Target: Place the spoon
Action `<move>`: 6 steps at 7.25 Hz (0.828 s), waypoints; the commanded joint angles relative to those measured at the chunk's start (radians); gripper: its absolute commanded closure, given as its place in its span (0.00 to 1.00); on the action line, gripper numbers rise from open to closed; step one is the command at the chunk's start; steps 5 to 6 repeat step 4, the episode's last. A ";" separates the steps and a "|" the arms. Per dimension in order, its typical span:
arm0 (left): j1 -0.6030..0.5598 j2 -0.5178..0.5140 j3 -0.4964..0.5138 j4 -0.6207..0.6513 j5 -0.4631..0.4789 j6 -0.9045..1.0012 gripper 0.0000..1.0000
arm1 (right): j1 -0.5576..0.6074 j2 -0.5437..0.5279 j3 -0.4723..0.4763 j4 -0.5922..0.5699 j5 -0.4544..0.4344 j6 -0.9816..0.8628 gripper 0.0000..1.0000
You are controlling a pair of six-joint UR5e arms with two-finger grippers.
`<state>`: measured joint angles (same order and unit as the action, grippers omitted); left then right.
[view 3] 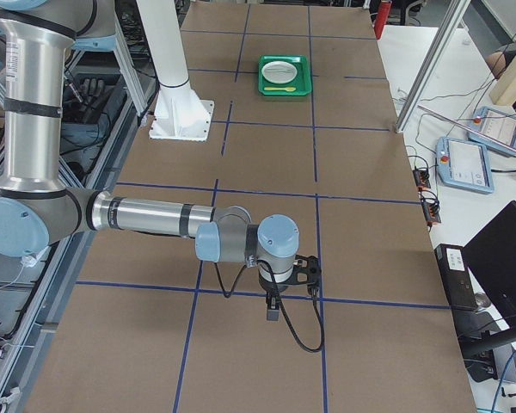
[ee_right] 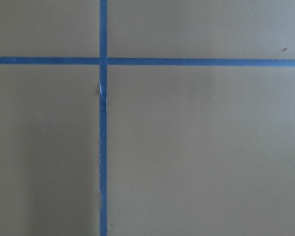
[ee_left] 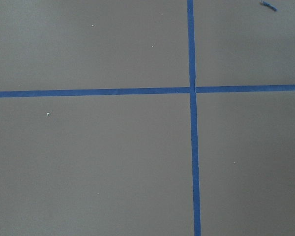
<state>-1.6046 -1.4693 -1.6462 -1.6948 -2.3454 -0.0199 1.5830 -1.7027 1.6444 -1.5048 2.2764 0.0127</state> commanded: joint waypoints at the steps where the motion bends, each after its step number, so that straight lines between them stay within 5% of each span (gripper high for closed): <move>1: 0.000 0.000 0.000 0.000 0.000 0.000 0.00 | 0.000 0.000 0.000 0.000 0.000 0.001 0.00; 6: 0.000 0.000 -0.001 -0.002 0.001 0.002 0.00 | 0.000 0.000 0.000 0.002 0.000 0.001 0.00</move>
